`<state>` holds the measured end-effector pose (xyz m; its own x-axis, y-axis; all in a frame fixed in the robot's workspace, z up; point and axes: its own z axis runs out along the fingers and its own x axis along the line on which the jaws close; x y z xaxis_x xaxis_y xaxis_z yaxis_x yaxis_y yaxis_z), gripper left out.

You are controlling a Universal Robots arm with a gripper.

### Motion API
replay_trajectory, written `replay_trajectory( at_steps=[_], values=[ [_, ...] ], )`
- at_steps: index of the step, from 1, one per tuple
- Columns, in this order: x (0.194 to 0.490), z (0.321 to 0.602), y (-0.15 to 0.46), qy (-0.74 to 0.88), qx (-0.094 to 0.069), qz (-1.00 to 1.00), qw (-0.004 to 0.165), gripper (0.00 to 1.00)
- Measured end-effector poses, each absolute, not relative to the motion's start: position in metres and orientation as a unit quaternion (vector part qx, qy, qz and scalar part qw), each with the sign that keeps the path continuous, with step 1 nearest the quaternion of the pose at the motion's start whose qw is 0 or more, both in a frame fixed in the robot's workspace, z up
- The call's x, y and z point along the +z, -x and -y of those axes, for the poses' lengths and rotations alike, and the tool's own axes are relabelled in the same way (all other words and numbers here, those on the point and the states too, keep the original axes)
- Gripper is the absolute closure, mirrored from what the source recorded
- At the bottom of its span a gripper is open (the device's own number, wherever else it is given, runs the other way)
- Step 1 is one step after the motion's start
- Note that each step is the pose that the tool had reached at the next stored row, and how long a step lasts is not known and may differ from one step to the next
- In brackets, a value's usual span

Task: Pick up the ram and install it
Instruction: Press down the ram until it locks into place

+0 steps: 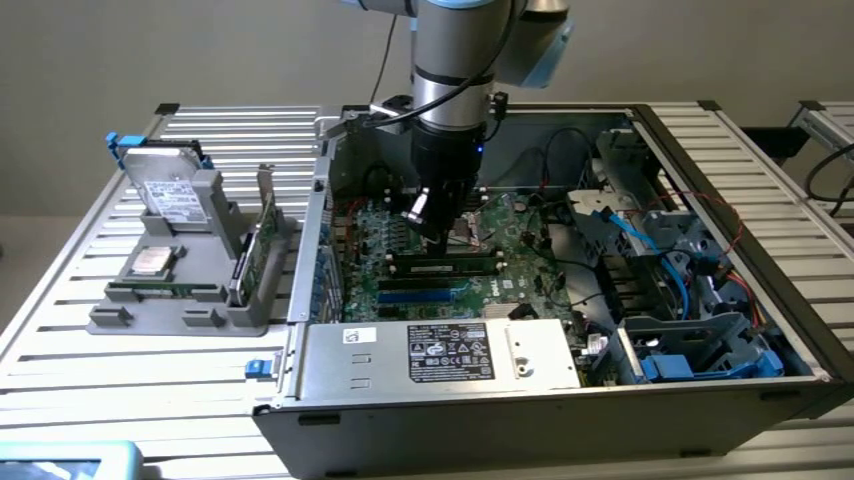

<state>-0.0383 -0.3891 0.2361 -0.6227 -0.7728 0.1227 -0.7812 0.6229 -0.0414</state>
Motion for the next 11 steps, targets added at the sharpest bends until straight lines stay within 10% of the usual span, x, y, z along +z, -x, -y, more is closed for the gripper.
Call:
replay_trajectory(
  at_steps=[11],
  values=[
    [0.2361, 0.3891, 0.0383, -0.367, 0.043, 0.928, 0.048, 0.89]
  ],
)
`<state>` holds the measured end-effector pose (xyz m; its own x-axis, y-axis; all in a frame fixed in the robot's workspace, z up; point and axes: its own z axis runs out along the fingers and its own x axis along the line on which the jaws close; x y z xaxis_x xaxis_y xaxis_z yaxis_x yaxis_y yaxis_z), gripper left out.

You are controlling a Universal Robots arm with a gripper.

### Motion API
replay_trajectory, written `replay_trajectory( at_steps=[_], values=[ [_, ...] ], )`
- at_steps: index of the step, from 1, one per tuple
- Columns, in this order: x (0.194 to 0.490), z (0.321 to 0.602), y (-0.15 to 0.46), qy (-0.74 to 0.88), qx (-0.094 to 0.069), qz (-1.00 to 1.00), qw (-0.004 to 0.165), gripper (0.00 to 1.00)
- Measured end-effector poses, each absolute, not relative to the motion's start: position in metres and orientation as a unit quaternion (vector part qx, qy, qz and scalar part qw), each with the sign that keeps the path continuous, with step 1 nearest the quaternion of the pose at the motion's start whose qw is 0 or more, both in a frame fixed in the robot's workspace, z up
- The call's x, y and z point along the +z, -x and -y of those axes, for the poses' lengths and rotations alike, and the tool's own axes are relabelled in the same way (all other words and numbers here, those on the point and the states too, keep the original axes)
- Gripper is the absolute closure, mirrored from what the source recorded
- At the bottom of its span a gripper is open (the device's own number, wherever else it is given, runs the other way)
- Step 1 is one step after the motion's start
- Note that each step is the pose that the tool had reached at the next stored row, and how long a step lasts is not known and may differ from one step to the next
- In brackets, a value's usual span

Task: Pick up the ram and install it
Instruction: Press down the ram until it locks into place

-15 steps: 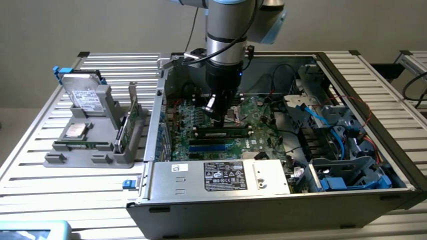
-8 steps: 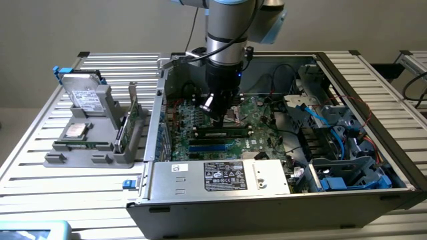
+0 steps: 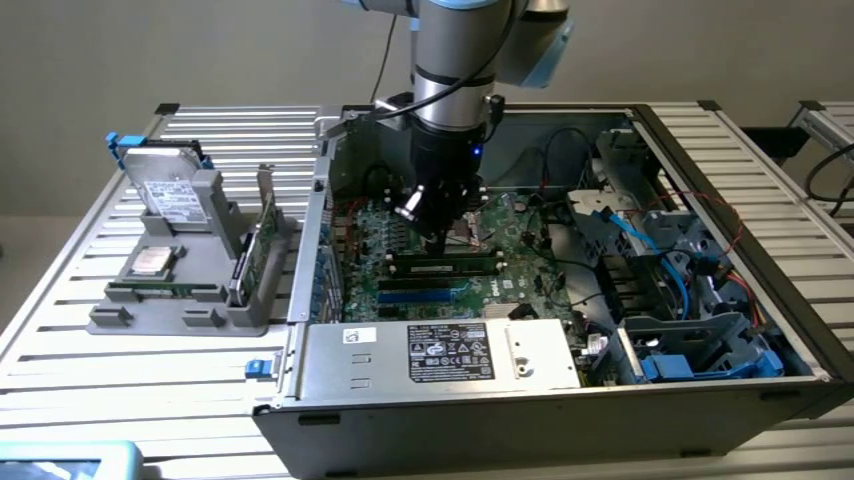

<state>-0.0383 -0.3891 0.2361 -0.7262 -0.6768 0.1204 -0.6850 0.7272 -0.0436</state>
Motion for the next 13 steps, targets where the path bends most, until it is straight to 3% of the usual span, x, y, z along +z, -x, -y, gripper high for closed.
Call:
replay_trajectory(
  at_steps=[13],
  values=[
    [0.2360, 0.3891, 0.0383, -0.296, 0.040, 0.953, 0.049, 0.89]
  ],
)
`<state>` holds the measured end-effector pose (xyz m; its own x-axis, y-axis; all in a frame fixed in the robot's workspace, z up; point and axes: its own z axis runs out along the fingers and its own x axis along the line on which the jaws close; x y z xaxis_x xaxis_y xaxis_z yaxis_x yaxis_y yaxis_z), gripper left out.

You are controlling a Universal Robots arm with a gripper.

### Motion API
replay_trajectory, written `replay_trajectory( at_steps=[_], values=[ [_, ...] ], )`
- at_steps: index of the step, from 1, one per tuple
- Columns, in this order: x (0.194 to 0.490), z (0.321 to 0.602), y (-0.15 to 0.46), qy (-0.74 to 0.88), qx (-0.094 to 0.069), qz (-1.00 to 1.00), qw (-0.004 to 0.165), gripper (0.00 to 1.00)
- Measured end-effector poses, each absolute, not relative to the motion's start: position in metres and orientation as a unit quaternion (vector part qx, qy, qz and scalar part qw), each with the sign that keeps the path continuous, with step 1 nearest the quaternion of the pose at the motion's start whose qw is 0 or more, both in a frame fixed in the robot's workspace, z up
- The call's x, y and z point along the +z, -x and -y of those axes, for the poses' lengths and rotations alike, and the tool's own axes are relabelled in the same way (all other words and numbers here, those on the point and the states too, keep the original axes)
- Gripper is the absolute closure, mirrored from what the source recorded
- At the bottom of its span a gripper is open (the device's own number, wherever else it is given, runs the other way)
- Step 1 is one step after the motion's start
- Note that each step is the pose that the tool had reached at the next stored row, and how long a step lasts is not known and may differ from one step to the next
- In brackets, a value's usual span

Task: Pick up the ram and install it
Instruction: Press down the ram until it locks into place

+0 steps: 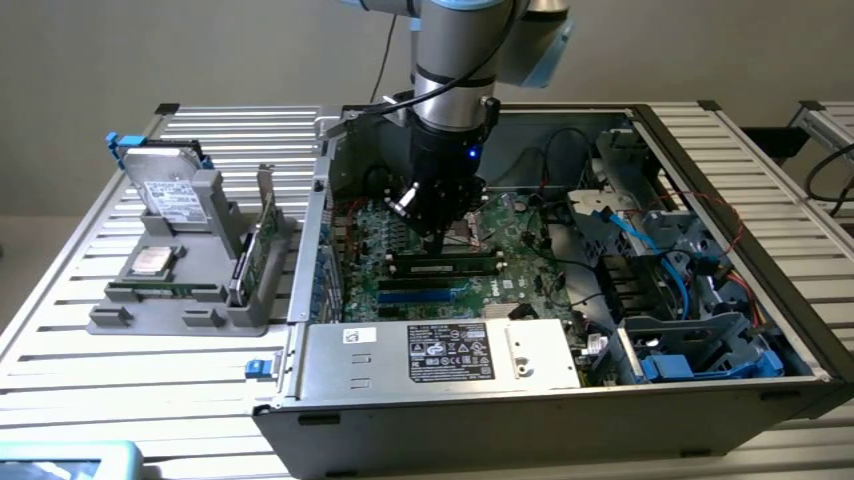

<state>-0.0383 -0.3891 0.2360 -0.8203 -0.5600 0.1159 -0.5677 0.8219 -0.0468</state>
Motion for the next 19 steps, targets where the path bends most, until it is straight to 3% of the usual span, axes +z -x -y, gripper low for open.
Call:
replay_trajectory(
  at_steps=[10, 19],
  values=[
    [0.2360, 0.3888, 0.0382, -0.252, 0.049, 0.966, 0.014, 0.89],
    [0.2361, 0.3888, 0.0383, -0.201, 0.051, 0.978, 0.005, 0.89]
  ],
)
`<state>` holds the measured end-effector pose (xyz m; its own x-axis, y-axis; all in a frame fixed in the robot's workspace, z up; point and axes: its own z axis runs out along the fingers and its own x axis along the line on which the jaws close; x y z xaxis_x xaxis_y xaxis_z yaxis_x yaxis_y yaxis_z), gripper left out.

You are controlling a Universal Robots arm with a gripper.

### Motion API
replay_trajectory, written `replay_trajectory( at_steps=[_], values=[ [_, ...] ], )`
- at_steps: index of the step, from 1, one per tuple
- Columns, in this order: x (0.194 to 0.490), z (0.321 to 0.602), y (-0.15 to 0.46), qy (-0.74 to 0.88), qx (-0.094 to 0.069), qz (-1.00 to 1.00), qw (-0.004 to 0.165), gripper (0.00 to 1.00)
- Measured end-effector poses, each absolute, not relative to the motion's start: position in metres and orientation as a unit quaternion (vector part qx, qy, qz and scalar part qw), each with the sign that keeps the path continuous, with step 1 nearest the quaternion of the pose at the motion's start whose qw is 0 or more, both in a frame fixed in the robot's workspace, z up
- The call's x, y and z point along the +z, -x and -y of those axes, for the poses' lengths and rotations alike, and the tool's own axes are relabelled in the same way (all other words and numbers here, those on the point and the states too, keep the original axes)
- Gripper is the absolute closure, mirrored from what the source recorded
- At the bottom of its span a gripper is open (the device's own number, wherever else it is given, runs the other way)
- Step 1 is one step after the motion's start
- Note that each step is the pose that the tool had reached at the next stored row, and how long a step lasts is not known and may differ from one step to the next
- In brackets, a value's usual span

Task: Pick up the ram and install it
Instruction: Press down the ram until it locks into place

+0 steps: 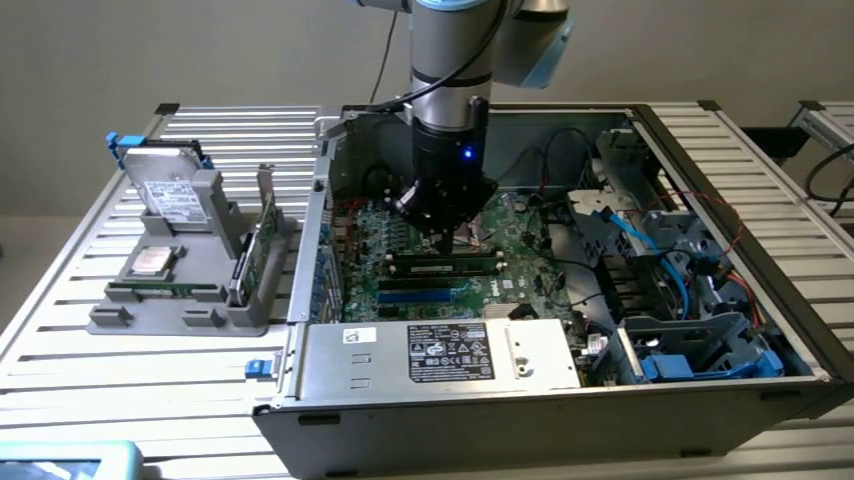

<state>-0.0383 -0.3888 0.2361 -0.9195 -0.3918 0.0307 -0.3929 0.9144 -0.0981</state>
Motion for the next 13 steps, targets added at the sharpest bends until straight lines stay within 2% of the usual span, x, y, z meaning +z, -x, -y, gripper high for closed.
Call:
replay_trajectory(
  at_steps=[13],
  values=[
    [0.2361, 0.3887, 0.0383, -0.113, 0.051, 0.992, 0.008, 0.89]
  ],
)
